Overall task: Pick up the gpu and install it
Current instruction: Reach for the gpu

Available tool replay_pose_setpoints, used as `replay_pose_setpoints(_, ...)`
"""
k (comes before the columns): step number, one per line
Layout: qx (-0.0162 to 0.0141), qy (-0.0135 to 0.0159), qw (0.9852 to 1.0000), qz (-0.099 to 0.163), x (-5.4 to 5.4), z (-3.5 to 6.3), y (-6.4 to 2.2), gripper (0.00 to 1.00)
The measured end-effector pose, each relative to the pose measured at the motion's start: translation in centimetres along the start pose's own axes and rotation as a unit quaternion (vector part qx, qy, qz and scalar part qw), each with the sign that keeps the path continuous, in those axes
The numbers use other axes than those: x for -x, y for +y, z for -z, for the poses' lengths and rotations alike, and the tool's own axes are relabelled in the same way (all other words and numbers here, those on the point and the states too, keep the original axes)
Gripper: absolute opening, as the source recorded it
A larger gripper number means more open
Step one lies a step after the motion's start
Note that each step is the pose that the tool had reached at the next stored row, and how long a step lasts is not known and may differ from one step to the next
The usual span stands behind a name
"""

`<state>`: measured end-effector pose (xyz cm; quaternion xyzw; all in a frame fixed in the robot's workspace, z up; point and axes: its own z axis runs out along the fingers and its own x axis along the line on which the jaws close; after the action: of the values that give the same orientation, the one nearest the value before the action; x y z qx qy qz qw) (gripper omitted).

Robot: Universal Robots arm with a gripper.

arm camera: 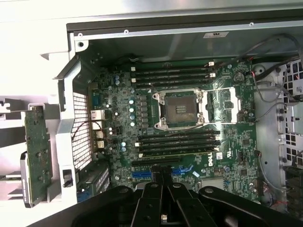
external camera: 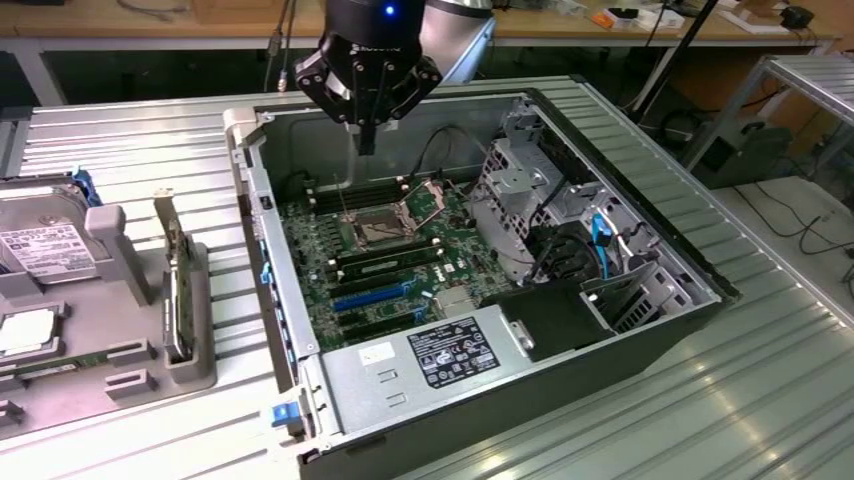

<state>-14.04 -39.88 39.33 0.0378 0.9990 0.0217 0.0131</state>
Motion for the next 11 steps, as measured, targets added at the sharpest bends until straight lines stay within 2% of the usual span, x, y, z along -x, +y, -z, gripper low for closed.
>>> replay_pose_setpoints(11, 0.0000, 0.0000, 1.0000, 0.000, -0.35, 0.01, -0.03, 0.11)
